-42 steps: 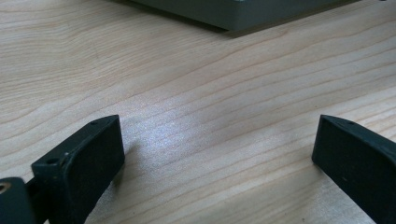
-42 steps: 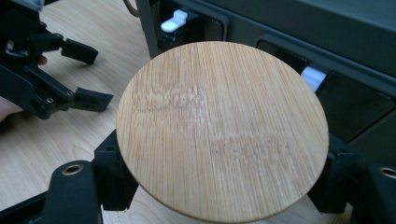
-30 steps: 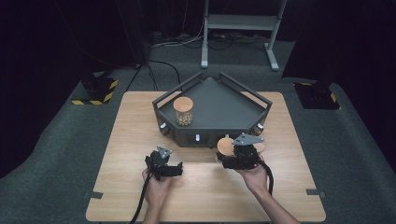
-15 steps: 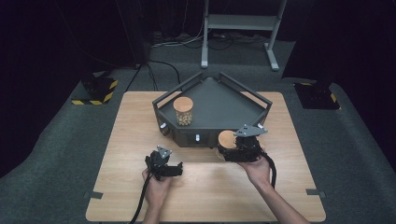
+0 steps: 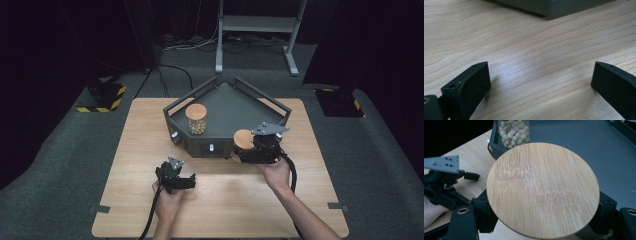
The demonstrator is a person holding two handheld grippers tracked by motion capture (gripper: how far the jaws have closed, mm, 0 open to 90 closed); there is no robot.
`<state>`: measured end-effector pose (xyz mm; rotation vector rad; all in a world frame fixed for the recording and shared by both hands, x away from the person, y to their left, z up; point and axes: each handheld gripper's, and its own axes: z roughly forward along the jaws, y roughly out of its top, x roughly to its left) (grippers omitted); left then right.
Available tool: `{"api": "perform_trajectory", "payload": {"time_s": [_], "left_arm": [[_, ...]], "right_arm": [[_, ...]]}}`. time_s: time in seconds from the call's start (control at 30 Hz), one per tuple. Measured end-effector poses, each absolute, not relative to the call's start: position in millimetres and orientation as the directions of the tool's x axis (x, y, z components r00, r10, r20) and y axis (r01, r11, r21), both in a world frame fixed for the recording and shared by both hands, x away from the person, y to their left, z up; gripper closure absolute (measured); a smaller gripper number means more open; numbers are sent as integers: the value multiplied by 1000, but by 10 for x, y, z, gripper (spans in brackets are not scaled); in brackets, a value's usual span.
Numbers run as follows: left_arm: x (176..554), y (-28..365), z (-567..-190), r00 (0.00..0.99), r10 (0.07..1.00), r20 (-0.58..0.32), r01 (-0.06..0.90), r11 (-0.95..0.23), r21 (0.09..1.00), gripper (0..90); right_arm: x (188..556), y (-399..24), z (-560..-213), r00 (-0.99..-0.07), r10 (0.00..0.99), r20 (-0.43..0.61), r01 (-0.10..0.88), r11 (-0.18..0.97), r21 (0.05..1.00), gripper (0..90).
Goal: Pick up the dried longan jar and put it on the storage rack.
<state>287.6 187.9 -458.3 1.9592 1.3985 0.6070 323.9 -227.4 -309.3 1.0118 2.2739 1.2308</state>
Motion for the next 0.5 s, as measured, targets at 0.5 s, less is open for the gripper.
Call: {"api": "perform_trajectory", "payload": {"time_s": [0.5], "left_arm": [[2876,1879,-4583,325,946,1,646,-222,730,23]], "right_arm": [[3472,-2203,-2859,-656,754,29,433,345,833,258]]}}
